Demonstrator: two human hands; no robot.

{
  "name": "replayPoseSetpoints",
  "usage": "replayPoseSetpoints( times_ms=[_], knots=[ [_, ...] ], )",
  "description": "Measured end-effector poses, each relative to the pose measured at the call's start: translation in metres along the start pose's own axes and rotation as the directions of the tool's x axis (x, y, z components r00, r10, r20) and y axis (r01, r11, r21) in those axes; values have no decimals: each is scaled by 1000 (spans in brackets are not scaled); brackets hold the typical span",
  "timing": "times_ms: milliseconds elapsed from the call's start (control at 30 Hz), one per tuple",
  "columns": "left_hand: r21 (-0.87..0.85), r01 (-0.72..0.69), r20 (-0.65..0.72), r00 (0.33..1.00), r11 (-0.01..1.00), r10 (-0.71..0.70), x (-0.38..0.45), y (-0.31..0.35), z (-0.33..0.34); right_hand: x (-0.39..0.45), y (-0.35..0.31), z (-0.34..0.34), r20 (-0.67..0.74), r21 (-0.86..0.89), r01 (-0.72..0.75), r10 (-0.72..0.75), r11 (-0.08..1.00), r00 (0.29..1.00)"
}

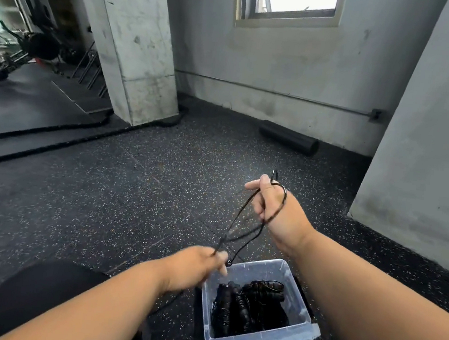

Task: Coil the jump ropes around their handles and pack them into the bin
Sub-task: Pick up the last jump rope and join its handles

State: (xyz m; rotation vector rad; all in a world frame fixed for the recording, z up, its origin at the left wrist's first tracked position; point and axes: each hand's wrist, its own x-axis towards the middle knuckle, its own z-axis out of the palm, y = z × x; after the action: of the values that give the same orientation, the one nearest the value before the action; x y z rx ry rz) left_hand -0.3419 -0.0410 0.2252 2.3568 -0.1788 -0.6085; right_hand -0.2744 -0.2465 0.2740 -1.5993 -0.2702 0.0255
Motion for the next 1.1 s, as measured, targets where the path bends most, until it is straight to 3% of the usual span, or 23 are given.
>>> replayPoseSetpoints(
  times_ms=[33,100,167,233,433,533,633,700,800,933,1000,1100],
  knots=[
    [-31,-11,-76,997,999,9,0,1,-8,2,-1,-5,-4,-11,-26,26,1000,1000],
    [-283,-32,-190,982,958,-23,-2,10,-23,3,1,-11,17,-4,-114,114,993,993],
    [-553,-80,-218,975,829,-51,-6,30,-37,-1,4,-8,73,50,-210,206,976,976],
    [-678,-163,-232,973,717,2,-12,57,-51,-8,7,2,155,36,-257,249,966,956],
    [-838,-308,-260,951,451,167,-21,144,-79,-30,11,37,534,-74,-167,181,983,826],
    [-907,-312,-263,944,281,200,-18,174,-90,-40,4,47,578,-99,-147,178,984,796],
    [-925,-319,-278,938,204,205,-13,185,-100,-42,0,47,515,-198,-71,166,978,841],
    [-900,-340,-295,936,272,193,-11,174,-100,-40,-4,42,376,-218,-89,168,972,912],
    [-766,-370,-349,926,526,144,-12,135,-86,-27,-10,23,203,-83,-142,156,986,967],
    [-344,-281,-384,913,896,139,-16,64,-32,-12,-19,3,129,114,-129,114,985,985],
    [-235,-202,-360,927,951,108,-10,34,-4,-9,-24,2,142,180,-128,103,975,985],
    [-204,-63,-267,964,977,6,5,5,19,-11,-32,5,155,222,-110,76,969,985]
  ],
)
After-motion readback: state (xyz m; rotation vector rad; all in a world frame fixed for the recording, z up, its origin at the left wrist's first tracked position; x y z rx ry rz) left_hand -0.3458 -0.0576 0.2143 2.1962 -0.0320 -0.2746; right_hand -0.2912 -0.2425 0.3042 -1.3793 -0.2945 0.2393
